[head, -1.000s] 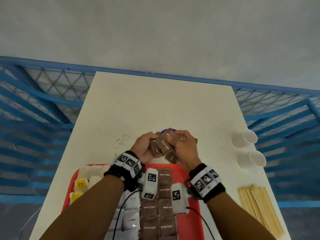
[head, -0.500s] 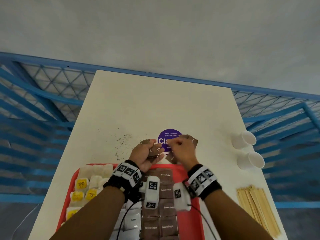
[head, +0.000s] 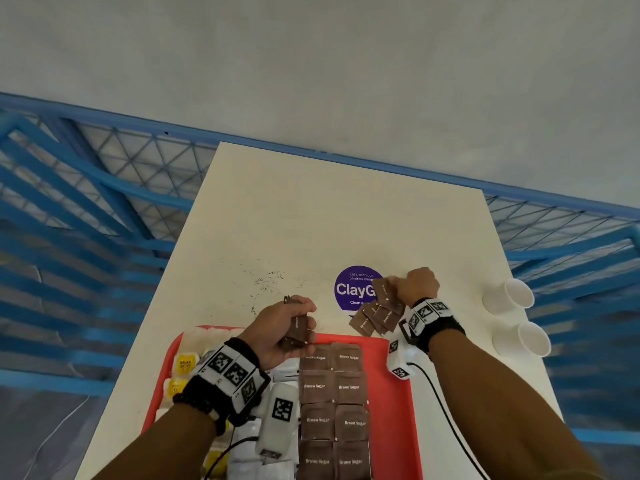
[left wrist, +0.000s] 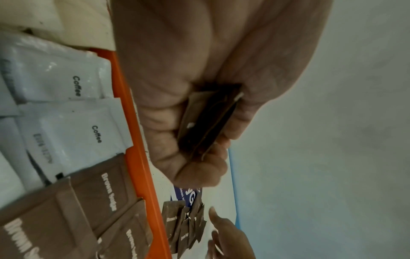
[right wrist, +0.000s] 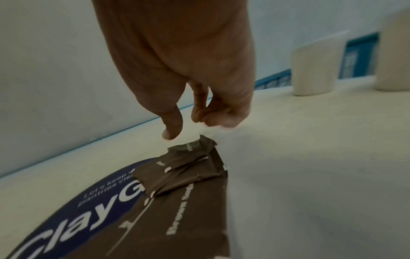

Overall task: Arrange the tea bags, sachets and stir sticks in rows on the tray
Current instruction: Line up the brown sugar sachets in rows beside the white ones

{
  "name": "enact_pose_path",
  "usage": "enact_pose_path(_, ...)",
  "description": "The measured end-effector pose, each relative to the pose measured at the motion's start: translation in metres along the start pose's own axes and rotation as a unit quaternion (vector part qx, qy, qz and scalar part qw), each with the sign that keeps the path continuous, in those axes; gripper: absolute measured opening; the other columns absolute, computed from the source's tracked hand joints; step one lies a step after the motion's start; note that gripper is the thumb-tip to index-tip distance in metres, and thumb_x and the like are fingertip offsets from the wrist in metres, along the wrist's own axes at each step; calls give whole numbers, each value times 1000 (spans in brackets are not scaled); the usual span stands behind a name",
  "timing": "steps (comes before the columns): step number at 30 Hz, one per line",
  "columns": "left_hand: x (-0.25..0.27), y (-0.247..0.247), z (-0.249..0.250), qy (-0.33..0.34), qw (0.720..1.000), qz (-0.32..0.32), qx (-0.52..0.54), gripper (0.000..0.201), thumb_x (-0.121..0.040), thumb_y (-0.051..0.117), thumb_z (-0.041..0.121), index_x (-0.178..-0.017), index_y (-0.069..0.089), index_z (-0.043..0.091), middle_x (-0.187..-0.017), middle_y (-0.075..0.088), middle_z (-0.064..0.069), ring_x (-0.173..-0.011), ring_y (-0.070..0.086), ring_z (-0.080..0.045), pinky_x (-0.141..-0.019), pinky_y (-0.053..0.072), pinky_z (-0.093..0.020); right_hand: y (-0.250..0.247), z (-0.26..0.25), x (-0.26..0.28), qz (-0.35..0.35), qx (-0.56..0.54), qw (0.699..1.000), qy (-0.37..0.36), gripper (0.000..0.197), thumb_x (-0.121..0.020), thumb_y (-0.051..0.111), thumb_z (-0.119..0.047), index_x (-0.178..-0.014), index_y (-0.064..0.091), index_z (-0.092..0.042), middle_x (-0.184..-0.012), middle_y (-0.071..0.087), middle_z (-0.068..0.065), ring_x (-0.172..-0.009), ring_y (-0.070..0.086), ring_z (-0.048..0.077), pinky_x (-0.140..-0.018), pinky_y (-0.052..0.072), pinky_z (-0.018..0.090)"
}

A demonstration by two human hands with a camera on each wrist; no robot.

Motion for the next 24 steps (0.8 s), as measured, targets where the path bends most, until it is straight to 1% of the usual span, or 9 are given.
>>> enact_pose_path(2, 0, -3, -3, -3, 1000, -1, -1, 13, -101, 50, 17, -91, 55, 12, -66, 57, -8, -53, 55, -21, -55, 53, -33, -4, 10, 3, 16, 17, 999, 40, 72, -84, 73, -44, -132, 43, 1, -134, 48, 24, -125, 49, 41, -95, 46, 41)
enact_pose_path(3, -1, -3, -4, -4, 1000, -1, -1, 14, -102, 50, 20, -92, 55, 12, -65, 55, -7, -53, 54, -20, -57, 54, -35, -4, 13, 7, 9, 34, 998, 52, 82, -84, 72, -46, -139, 33, 2, -141, 42, 26, -130, 43, 43, -102, 41, 44)
enact_pose_path(7, -3, 2, -12, 1, 1000, 5, -2, 24, -102, 51, 33, -93, 54, 12, -60, 47, -4, -47, 45, -16, -54, 53, -32, 4, 6, 18, -29, -8, 999, 28, 71, -82, 79, -26, -131, 40, 9, -128, 56, 26, -121, 56, 40, -80, 46, 34)
enact_pose_path(9, -3, 6, -15, 2, 1000, -4, -4, 29, -100, 54, 37, -88, 52, 12, -62, 48, -4, -47, 45, -16, -50, 49, -29, 7, -2, 20, -34, -14, 999, 16, 36, -81, 78, -18, -101, 59, 6, -104, 64, 23, -105, 65, 37, -70, 45, 30)
enact_pose_path(11, -1, 10, -15, 3, 1000, -14, -11, 31, -98, 58, 38, -81, 53, 12, -65, 52, -4, -48, 47, -15, -50, 47, -28, 9, -4, 19, -35, -18, 999, 10, 21, -83, 74, -14, -80, 62, 3, -98, 68, 22, -87, 65, 33, -66, 45, 30)
enact_pose_path(14, 0, 8, -13, 12, 1000, -12, -15, 30, -98, 59, 35, -81, 54, 11, -65, 56, -5, -49, 48, -15, -50, 48, -28, 3, 1, 19, -19, -28, 999, 20, 33, -86, 72, -21, -101, 66, 7, -110, 68, 24, -97, 66, 38, -70, 46, 32)
enact_pose_path(18, -1, 3, -13, 17, 1000, -6, -21, 28, -99, 58, 34, -88, 54, 9, -65, 57, -6, -48, 49, -16, -50, 49, -29, 12, 8, 24, -35, 15, 999, 33, 80, -74, 75, -59, -122, 57, 2, -121, 64, 18, -110, 63, 35, -84, 52, 36)
enact_pose_path(20, -1, 3, -14, 15, 999, -5, -35, 27, -99, 58, 34, -89, 55, 9, -65, 57, -5, -50, 50, -16, -52, 50, -29, 18, 3, 28, -35, 10, 999, 19, 78, -74, 81, -48, -126, 53, 2, -124, 62, 18, -113, 62, 34, -85, 51, 36)
enact_pose_path(24, -1, 1, -15, 23, 998, -18, -48, 26, -99, 59, 34, -91, 56, 9, -66, 57, -5, -52, 52, -17, -55, 50, -30, 18, -6, 32, -26, -57, 998, 11, 44, -80, 80, -23, -113, 65, 2, -114, 68, 19, -105, 65, 34, -72, 47, 30)
Point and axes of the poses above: each hand's wrist, its own x-axis away from the middle knuckle, its own y-axis out of the palm, z = x × y, the point moved 2 cm from there along -x, towards the middle knuckle
